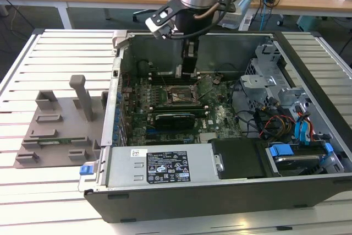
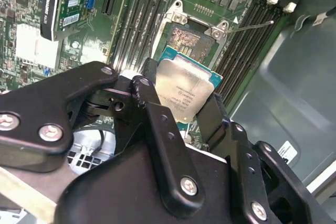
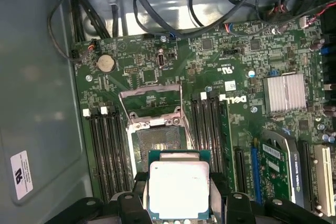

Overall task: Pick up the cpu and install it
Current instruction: 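Place the cpu into insertion slot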

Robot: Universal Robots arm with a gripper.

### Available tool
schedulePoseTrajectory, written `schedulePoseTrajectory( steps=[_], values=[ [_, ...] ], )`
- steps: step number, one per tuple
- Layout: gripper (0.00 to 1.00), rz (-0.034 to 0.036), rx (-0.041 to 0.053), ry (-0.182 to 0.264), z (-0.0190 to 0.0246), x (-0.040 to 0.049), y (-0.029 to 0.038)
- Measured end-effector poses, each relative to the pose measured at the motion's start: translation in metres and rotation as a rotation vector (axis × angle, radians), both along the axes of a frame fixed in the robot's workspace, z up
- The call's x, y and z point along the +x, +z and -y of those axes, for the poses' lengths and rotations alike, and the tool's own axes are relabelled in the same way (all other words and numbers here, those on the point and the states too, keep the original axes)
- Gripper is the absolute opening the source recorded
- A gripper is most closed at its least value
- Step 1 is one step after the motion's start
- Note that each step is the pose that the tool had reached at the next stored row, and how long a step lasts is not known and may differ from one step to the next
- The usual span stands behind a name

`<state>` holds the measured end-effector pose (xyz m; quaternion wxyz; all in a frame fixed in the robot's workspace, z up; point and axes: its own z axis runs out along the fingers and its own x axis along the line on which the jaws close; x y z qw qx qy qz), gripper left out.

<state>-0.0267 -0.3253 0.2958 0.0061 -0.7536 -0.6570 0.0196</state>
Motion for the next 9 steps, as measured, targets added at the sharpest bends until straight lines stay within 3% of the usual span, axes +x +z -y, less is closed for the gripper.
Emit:
schedulePoseTrajectory(
  steps=[9],
  values=[
    [0.55, -0.0001, -0.0001, -0.084, 0.0000, 0.0000, 0.0000]
  ],
)
